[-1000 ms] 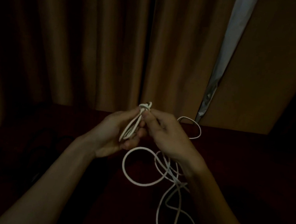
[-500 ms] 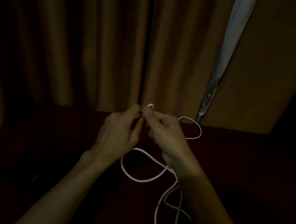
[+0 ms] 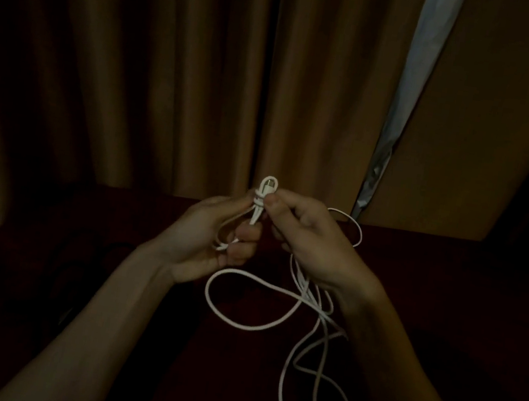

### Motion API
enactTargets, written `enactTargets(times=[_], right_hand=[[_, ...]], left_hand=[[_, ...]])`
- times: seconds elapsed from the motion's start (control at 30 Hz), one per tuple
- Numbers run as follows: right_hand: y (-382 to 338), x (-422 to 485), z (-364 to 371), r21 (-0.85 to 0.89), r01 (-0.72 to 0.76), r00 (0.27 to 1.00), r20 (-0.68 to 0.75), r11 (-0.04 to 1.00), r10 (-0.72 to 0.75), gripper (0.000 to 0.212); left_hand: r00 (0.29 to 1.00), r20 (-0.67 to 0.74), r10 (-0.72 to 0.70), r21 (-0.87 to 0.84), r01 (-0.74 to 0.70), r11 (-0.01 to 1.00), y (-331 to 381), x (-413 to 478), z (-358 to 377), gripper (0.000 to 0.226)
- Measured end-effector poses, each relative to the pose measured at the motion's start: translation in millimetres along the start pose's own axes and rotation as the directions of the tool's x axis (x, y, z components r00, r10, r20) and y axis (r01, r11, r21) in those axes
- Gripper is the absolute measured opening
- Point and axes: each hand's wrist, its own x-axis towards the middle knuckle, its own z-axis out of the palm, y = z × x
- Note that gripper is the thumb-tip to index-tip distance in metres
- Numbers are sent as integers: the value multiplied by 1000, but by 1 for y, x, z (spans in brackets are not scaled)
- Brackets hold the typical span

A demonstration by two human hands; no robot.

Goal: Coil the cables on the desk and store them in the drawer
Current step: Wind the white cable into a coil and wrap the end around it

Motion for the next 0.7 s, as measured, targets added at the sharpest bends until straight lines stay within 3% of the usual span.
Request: enactTargets(times=[0.17, 0.3, 0.33, 0.4, 0.47, 0.5, 0.57, 0.63, 0.7], right_hand=[[7, 3, -1, 6, -88, 996, -34, 996, 88, 40], [8, 7, 14, 95, -173, 969, -162, 980, 187, 41], [9, 8, 20, 115, -180, 956, -212, 977, 201, 40], [10, 8, 31, 140, -171, 944, -260, 975, 203, 42], [10, 8, 40, 221, -175, 926, -295, 960, 237, 43], [11, 8, 40, 277, -188, 911, -309, 942, 272, 45], [13, 7, 38, 342, -214, 886, -327, 915, 330, 47], [12, 6, 35, 333, -232, 875, -338, 914, 346, 45], [14, 6, 31, 320, -250, 883, -312, 914, 350, 44]], left_hand=[[996, -84, 38, 6, -38, 999, -8, 10, -1, 30], [913, -257, 317, 330, -225, 917, -18, 19, 2, 29], [853, -266, 449, 506, -273, 818, -20, 19, 1, 27], [710, -155, 687, 844, -266, 466, -24, 19, -3, 24], [628, 12, 778, 977, -174, 125, -31, 16, -6, 21], [631, 82, 771, 992, -124, -4, -33, 16, -7, 16], [673, 119, 730, 990, -27, -136, -40, 15, -7, 16], [719, 90, 689, 983, 49, -179, -45, 16, -9, 32], [716, 101, 691, 982, 42, -187, -44, 18, -10, 30]])
